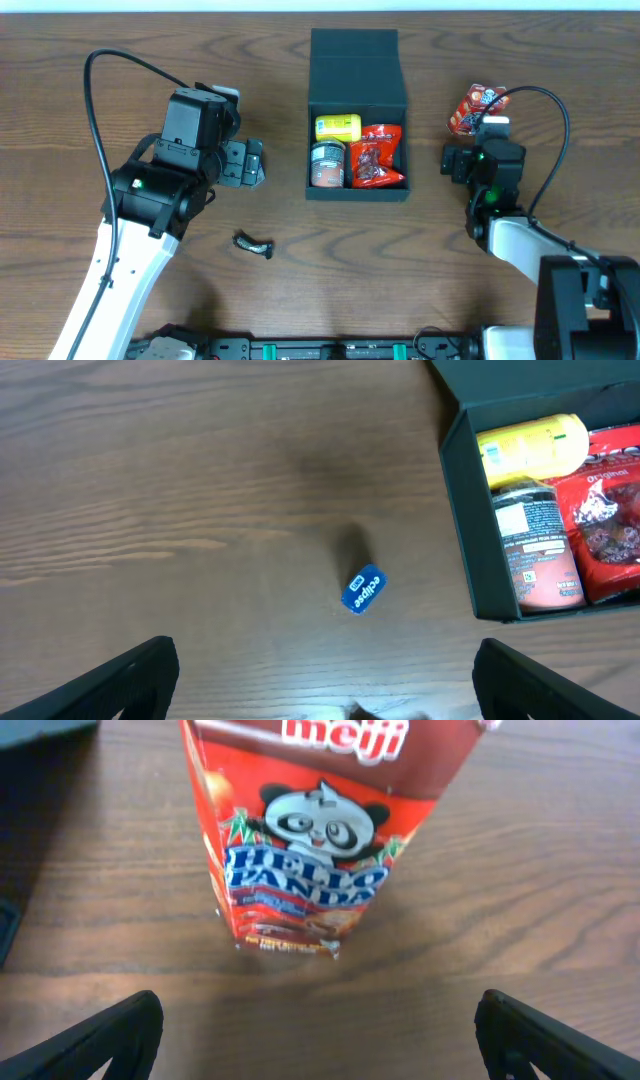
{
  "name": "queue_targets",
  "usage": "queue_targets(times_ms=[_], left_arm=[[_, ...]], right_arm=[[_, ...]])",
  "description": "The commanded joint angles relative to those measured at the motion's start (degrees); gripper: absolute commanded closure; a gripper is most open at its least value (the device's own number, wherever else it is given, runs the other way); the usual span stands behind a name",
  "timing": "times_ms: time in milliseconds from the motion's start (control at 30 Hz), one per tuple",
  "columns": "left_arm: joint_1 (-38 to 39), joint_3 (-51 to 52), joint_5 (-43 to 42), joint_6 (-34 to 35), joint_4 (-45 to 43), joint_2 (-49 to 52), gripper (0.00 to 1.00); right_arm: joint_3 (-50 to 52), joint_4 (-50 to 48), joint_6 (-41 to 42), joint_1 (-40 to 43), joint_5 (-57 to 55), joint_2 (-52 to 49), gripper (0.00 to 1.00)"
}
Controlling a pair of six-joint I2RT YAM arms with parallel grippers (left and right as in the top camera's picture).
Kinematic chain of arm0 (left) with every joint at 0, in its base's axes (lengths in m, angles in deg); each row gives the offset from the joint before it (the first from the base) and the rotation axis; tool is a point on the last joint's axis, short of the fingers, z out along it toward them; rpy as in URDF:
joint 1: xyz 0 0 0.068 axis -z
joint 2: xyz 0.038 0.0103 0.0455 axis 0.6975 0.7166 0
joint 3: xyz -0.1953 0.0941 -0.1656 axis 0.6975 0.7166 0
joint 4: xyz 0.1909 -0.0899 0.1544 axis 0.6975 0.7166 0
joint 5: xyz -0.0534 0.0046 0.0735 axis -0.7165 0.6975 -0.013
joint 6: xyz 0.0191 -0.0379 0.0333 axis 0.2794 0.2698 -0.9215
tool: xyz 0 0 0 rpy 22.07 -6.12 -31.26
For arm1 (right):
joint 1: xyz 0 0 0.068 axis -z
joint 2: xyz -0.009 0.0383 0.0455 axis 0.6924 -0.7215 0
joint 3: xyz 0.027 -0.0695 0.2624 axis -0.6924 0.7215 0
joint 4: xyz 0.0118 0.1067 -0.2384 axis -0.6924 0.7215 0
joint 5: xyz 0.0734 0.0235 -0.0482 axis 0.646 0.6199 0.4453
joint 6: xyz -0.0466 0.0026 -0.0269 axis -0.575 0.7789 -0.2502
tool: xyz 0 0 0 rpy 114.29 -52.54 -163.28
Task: Pack container
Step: 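Move the right gripper to the red Hello Panda box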
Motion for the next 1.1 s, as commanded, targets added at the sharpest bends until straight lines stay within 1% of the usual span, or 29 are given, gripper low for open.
queue_targets(times_ms=[0,367,633,1067], left_arm=[[-0.2,0.1,-0.2,-0.8,-0.2,0.0,0.05],[-0.2,0.1,-0.2,-0.8,-0.2,0.0,0.05],[-0.2,0.1,-0.3,-0.8,-0.2,0.0,0.05],[-0.2,0.1,-0.3,-0.8,-0.3,0.0,0.05]], right_arm=[[0.2,-2.2,-0.5,1.2,0.4,-2.2,0.01],[0.0,-12.2,-0.5,1.7,0.4,-9.0,0.01],[-3.1,-13.3,-1.4,2.0,1.0,-12.3,0.01],[-5.5,-13.3,-1.4,2.0,1.9,-12.5,0.01]])
